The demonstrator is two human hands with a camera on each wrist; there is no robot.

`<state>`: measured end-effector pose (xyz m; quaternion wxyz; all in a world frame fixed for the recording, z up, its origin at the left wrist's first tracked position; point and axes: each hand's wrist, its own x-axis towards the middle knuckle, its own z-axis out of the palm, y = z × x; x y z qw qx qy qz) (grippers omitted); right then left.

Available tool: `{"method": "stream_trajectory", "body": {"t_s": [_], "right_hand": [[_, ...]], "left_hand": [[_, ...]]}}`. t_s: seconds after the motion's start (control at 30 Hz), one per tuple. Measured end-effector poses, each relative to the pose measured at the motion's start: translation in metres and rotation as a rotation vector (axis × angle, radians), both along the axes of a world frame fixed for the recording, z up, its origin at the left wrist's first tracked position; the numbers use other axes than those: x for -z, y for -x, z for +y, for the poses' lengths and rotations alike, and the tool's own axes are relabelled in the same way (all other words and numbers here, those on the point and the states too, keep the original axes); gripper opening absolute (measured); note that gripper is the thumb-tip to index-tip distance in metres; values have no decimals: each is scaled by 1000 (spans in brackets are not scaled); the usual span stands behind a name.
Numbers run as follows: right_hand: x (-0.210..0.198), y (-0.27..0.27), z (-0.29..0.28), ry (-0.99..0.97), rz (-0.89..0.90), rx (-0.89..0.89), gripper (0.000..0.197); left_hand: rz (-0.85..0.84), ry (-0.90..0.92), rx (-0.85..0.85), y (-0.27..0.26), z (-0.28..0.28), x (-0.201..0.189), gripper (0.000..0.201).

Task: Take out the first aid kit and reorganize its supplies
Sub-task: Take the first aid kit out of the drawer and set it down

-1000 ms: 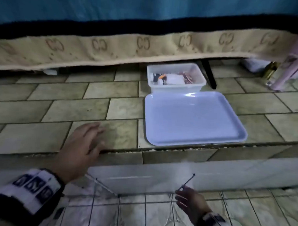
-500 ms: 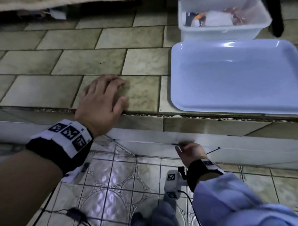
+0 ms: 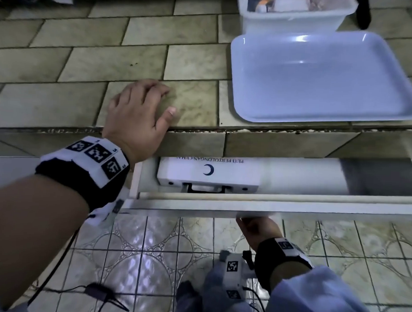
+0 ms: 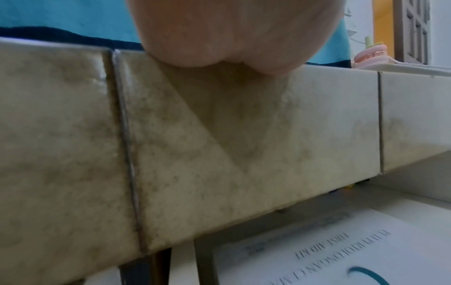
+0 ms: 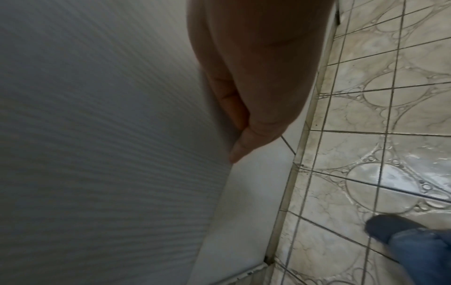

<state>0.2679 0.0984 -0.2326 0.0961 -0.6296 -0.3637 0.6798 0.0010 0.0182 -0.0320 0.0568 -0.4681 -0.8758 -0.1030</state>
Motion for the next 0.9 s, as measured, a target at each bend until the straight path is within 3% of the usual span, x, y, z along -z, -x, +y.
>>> {"method": "stream_trajectory", "body": {"t_s": [0.07, 0.1, 0.17, 0.23, 0.3, 0.4, 0.47, 0.5, 0.6, 0.7, 0.77, 0.83, 0.9], "right_hand": [[13, -12, -12, 146, 129, 53, 65], [14, -20, -18, 222, 188, 238, 68], [6, -34, -29, 270, 142, 214, 53], [-10, -41, -39, 273, 39, 62, 27], [-30, -48, -49, 272, -64, -215, 24], [-65, -49, -60, 34, -234, -1175, 22], [-103, -48, -65, -215, -166, -1583, 23], [-126, -47, -65, -295, -83, -1654, 23], [-186, -38, -48, -310, 85, -1592, 15], [-207, -23, -12, -294, 81, -1297, 12], [-206, -7, 15, -517, -146, -1244, 18], [-199, 7, 40, -740, -566, -1448, 29], [-183, 17, 55, -729, -873, -1688, 31]], "left_hand": [[-13, 14, -2, 0, -1, -1, 66], [-21, 18, 0, 0, 0, -1, 68], [-76, 4, 19, 0, -1, -3, 71], [-201, -79, 43, -5, -6, -8, 66], [-236, -197, 76, -20, -22, -14, 52], [-57, -234, 182, -49, -56, -11, 26], [-215, -61, 221, -57, -72, 2, 12], [-377, 84, 177, -58, -76, 10, 9], [-686, 521, -11, -53, -81, 36, 37], [-719, 622, -91, -51, -75, 53, 52], [-693, 645, -115, -54, -69, 60, 54], [-703, 692, -151, -57, -64, 67, 54], [-750, 740, -205, -61, -58, 72, 56]]}}
